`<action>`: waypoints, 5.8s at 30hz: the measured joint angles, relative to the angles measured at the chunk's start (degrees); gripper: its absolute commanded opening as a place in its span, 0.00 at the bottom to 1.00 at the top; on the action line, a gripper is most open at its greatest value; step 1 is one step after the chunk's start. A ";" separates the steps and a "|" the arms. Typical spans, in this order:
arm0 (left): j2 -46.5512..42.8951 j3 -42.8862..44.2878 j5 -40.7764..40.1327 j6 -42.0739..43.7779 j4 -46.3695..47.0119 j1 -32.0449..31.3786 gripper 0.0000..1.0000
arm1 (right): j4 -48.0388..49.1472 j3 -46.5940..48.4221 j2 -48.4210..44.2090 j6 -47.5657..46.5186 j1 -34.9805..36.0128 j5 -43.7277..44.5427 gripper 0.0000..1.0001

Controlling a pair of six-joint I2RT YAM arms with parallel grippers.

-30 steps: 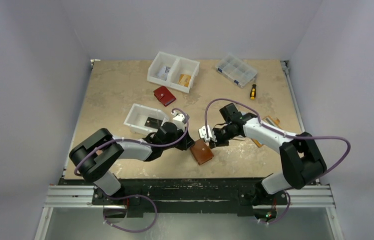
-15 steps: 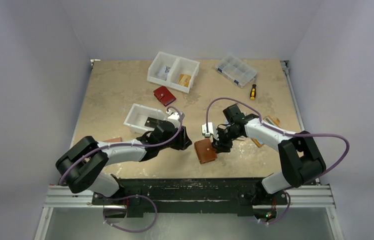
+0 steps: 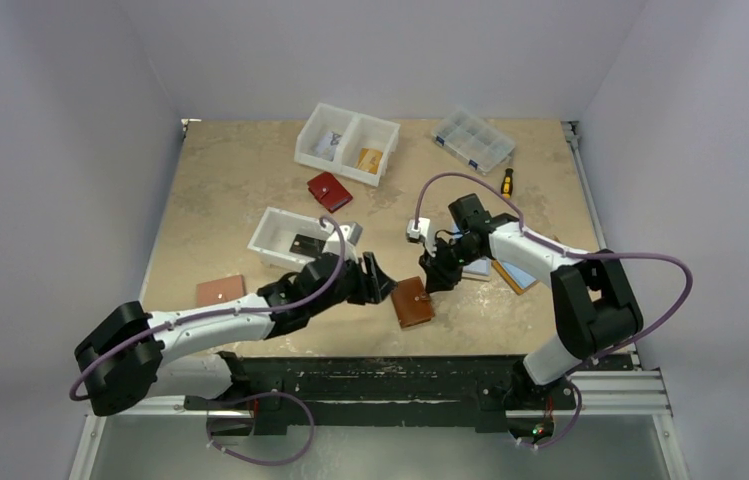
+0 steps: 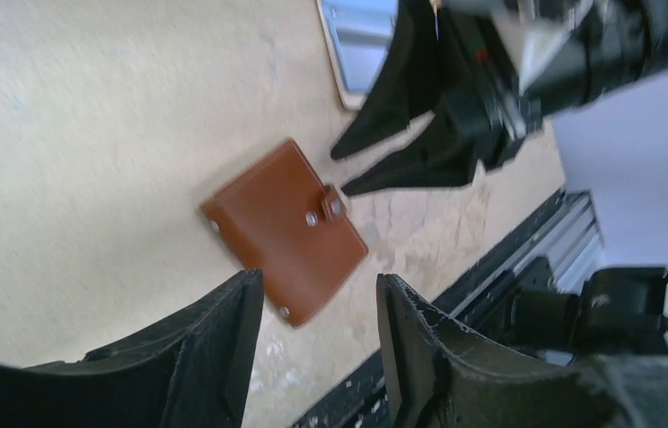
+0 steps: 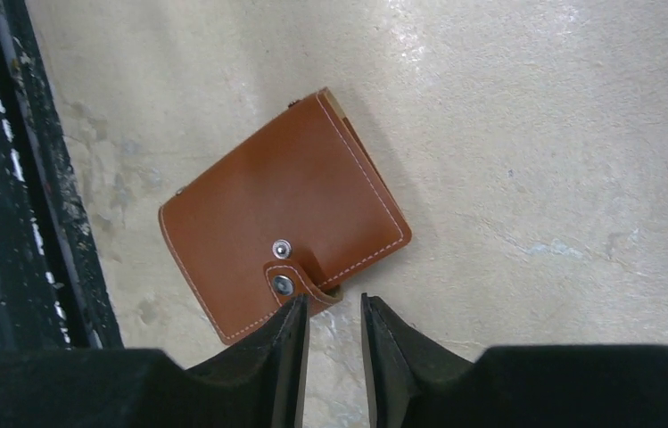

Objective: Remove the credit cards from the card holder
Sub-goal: Open the card holder at the center of the board.

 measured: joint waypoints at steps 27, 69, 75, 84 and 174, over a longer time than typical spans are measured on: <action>48.96 53.09 -31.50 -0.37 -47.69 -24.98 0.59 | 4.46 3.10 4.52 17.46 -13.97 -8.00 0.34; -2.73 -4.85 -24.50 -4.42 -9.46 -16.02 0.00 | -3.08 2.82 -3.98 -9.42 0.33 -17.00 0.67; -10.97 -14.38 -23.52 -10.58 -4.07 -16.02 0.00 | 5.22 1.42 -3.65 -9.84 11.10 -14.32 0.71; -18.69 -18.40 -23.63 -15.39 -3.61 -15.98 0.00 | 12.98 2.29 5.99 -11.06 20.52 -8.00 0.70; 2.05 -3.41 -37.33 9.35 -6.67 -21.16 0.92 | 12.15 2.14 -3.32 6.93 12.63 -6.88 0.00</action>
